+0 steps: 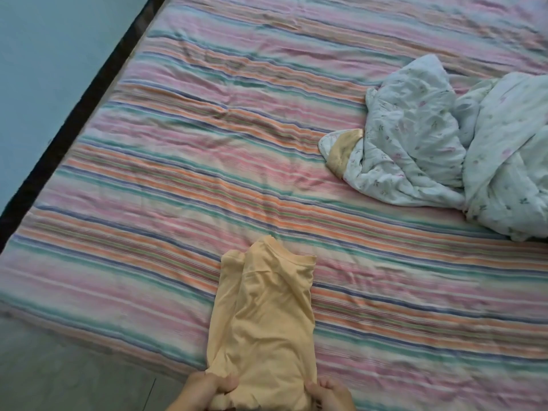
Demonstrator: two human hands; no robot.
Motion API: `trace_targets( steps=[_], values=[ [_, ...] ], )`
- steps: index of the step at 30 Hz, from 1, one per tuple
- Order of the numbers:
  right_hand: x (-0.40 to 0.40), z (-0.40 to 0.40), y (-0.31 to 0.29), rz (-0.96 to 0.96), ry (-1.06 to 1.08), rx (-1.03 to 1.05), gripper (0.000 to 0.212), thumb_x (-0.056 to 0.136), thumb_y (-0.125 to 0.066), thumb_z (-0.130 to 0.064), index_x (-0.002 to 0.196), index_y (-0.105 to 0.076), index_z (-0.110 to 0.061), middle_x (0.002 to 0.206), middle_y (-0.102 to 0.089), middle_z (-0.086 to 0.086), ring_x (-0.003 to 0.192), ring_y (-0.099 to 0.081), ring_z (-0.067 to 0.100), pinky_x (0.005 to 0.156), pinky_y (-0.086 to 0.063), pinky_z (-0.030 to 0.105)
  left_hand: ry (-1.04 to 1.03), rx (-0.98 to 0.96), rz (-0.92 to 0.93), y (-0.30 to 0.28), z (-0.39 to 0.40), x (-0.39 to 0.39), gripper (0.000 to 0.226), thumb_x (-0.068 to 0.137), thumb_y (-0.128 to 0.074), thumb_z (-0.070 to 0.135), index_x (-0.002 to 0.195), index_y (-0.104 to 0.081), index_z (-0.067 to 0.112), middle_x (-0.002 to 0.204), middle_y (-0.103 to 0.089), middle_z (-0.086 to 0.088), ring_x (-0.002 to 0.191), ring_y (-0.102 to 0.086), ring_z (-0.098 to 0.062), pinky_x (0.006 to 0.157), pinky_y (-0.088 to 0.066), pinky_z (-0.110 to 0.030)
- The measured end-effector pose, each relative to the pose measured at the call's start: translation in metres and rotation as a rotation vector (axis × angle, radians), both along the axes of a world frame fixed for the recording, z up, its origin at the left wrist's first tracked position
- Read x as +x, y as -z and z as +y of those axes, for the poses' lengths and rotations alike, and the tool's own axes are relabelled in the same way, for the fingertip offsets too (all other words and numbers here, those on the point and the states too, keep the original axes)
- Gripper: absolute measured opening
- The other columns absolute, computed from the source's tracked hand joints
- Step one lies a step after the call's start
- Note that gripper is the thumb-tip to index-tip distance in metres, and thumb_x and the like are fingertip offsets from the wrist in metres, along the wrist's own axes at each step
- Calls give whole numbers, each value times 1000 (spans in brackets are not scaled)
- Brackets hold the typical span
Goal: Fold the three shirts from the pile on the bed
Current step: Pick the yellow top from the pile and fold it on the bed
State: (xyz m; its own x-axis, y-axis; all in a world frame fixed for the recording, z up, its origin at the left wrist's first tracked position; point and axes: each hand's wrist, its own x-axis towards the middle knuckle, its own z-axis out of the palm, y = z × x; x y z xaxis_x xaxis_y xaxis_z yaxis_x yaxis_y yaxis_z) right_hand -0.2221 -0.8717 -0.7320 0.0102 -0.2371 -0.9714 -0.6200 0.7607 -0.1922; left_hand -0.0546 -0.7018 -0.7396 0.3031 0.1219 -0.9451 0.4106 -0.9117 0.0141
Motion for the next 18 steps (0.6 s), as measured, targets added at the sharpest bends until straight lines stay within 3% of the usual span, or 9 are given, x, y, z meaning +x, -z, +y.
trace_targets(
  steps=[2, 3, 4, 6, 9, 10, 12, 15, 18],
  values=[
    [-2, -3, 1, -8, 4, 19, 31, 78, -73, 14, 57, -55, 0, 44, -59, 4, 58, -56, 20, 59, -43, 29, 123, 47, -60, -7, -10, 6, 96, 93, -43, 63, 157, 4, 8, 166, -6, -8, 152, -19, -19, 118, -23, -20],
    [0, -6, 0, 3, 5, 13, 32, 77, -73, 14, 56, -54, 0, 43, -59, 2, 61, -55, 20, 60, -41, 31, 34, 25, -86, -17, -17, 9, 98, 94, -48, 56, 155, 1, -2, 165, -10, -15, 148, -28, -26, 110, -33, -14],
    [0, -7, 2, 8, 10, 21, 34, 78, -71, 16, 55, -52, -1, 42, -57, 1, 61, -54, 20, 60, -40, 31, -62, 21, -79, -17, -19, 4, 103, 85, -63, 47, 151, -11, -12, 159, -25, -23, 132, -46, -34, 91, -46, -6],
    [-2, -7, 4, 7, 10, 43, 33, 80, -67, 18, 58, -51, 0, 44, -57, 4, 61, -56, 21, 60, -41, 32, -64, 80, -24, -18, -30, -6, 98, 65, -81, 28, 138, -36, -19, 144, -49, -26, 97, -59, -32, 55, -47, -1],
    [5, -4, 3, -26, 55, 91, 13, 81, -71, 10, 74, -60, 8, 60, -67, 13, 70, -63, 27, 65, -48, 35, -37, -76, -2, -8, -2, -1, 90, 96, -49, 52, 156, -2, 3, 165, -14, -7, 146, -31, -16, 110, -33, -12],
    [12, -5, 1, -34, 94, 134, 19, 79, -79, -3, 85, -66, 10, 77, -73, 16, 83, -67, 31, 76, -52, 38, -16, -80, 17, 0, -2, 7, 90, 95, -46, 57, 157, -4, 8, 165, -14, -3, 150, -24, -13, 115, -26, -17],
    [25, -8, -3, -106, 184, 240, 56, 66, -90, -28, 106, -70, 5, 107, -75, 19, 109, -67, 33, 104, -48, 45, -259, -141, 30, 2, 6, 21, 83, 89, -65, 44, 150, -30, -1, 153, -41, -8, 139, -45, -18, 110, -37, -26],
    [38, -12, -9, -165, 184, 296, 93, 22, -101, -36, 102, -71, 2, 107, -76, 19, 108, -68, 33, 108, -46, 47, -450, -149, 227, -21, -12, 31, 45, 70, -73, -11, 114, -64, -16, 91, -71, -24, 78, -68, -36, 73, -56, -43],
    [49, -17, -15, -148, 177, 364, 62, 60, -89, -20, 113, -68, 6, 107, -75, 24, 106, -68, 37, 101, -50, 48, -665, -369, 328, -31, -15, 38, 51, 55, -69, -15, 103, -70, 2, 88, -72, -28, 76, -69, -40, 71, -60, -48]
  ],
)
